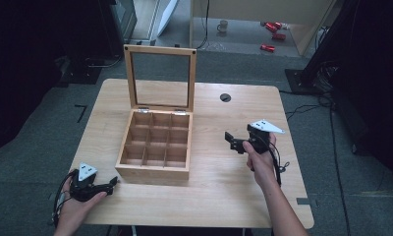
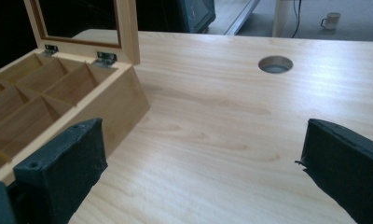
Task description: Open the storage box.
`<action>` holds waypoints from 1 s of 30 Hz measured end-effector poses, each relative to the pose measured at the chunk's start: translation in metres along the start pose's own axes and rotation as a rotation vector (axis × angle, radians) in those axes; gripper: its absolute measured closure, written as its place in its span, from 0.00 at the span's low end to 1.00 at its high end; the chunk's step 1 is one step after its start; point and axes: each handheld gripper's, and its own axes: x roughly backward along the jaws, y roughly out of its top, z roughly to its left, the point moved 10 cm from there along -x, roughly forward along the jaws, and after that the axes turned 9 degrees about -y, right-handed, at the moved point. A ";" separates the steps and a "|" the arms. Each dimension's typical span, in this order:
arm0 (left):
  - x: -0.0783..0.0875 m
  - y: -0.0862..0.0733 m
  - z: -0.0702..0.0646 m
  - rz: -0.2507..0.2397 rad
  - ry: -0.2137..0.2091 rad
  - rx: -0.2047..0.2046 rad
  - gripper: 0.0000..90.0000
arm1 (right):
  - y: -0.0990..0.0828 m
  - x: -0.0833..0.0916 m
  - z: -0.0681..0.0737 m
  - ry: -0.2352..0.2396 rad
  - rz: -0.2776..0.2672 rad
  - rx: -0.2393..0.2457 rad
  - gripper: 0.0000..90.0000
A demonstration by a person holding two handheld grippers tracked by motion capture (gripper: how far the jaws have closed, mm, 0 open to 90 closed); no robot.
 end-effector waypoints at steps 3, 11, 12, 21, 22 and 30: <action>0.000 0.000 0.000 -0.001 0.000 0.001 0.11 | -0.010 0.008 -0.006 -0.009 0.005 0.003 0.00; 0.000 0.000 0.000 -0.001 0.001 0.000 0.11 | -0.038 0.026 -0.025 -0.036 0.037 -0.032 0.00; 0.000 0.000 0.000 -0.001 0.001 0.000 0.11 | -0.041 0.028 -0.028 -0.042 0.042 -0.034 0.00; 0.000 0.000 0.000 -0.001 0.001 0.001 0.12 | -0.071 0.049 -0.052 -0.080 0.073 -0.057 0.00; 0.000 0.000 0.000 -0.002 0.004 0.004 0.12 | -0.075 0.051 -0.055 -0.087 0.079 -0.061 0.00; 0.000 0.000 0.000 -0.002 0.005 0.004 0.12 | -0.105 0.069 -0.077 -0.132 0.134 -0.074 0.00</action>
